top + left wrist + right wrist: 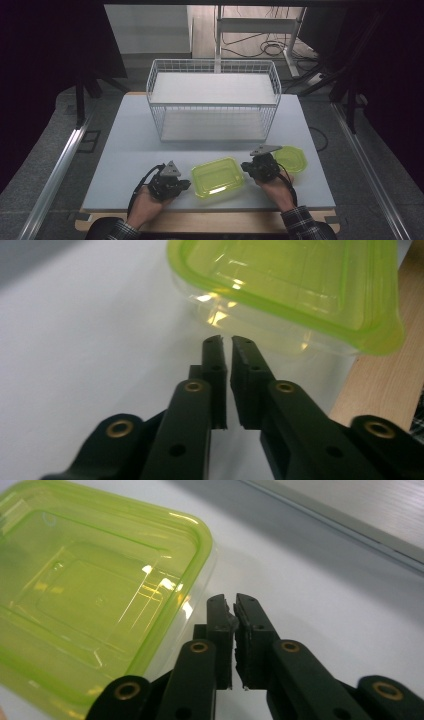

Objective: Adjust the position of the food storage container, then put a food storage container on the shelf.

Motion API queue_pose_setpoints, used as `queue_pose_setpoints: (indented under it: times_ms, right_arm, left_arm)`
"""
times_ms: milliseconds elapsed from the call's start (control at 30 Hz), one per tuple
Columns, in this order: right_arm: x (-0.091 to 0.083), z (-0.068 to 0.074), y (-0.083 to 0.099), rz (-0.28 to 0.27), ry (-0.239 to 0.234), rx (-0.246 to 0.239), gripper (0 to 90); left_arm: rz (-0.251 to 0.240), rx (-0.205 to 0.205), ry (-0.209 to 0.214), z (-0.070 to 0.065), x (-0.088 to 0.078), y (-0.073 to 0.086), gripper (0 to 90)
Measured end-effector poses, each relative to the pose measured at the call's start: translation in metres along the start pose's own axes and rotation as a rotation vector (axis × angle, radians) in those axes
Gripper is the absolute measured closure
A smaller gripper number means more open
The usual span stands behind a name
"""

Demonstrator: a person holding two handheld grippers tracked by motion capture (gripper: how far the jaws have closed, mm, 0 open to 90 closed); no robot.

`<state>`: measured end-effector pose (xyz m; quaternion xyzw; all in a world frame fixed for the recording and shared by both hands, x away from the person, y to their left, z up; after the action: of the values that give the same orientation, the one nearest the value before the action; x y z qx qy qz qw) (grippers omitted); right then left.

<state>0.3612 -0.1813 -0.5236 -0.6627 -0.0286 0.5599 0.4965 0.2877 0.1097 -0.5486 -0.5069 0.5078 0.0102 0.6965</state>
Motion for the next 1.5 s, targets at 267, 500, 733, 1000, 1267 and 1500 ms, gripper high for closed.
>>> queue_pose_setpoints:
  times_ms: [267,500,733,1000,1267,1500]
  right_arm:
    - [-0.023,-0.001,0.006,-0.062,0.004,-0.016,69.8]
    - [-0.035,0.002,0.009,-0.109,0.002,-0.01,52.3]
    - [-0.031,0.006,0.014,-0.107,-0.011,-0.025,28.1]
    - [-0.028,0.01,0.02,-0.104,-0.043,-0.019,16.9]
    - [-0.025,0.009,0.021,-0.104,-0.075,0.013,10.3]
    - [-0.022,0.007,0.019,-0.093,-0.089,0.034,6.6]
  left_arm:
    - [-0.055,-0.031,-0.098,0.004,-0.02,0.005,43.3]
    - [-0.079,-0.055,-0.115,0.007,-0.028,0.007,18.0]
    - [-0.079,-0.046,-0.14,0.007,-0.029,0.013,2.3]
    - [-0.067,-0.016,-0.186,0.009,-0.028,0.023,0.0]
    - [-0.09,-0.005,-0.175,0.013,-0.027,0.025,0.0]
    - [-0.08,0.012,-0.186,0.013,-0.025,0.025,0.0]
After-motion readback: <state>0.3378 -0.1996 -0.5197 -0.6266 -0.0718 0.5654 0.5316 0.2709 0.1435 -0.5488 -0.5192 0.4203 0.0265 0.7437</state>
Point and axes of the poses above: each handheld gripper's, and its own axes: x roughly forward along the jaws, y roughly out of its underside, z roughly to its left, the point moved 4 cm from there along x, roughly forward along the jaws, and after that the axes turned 7 degrees about -y, right-handed, at the moved point
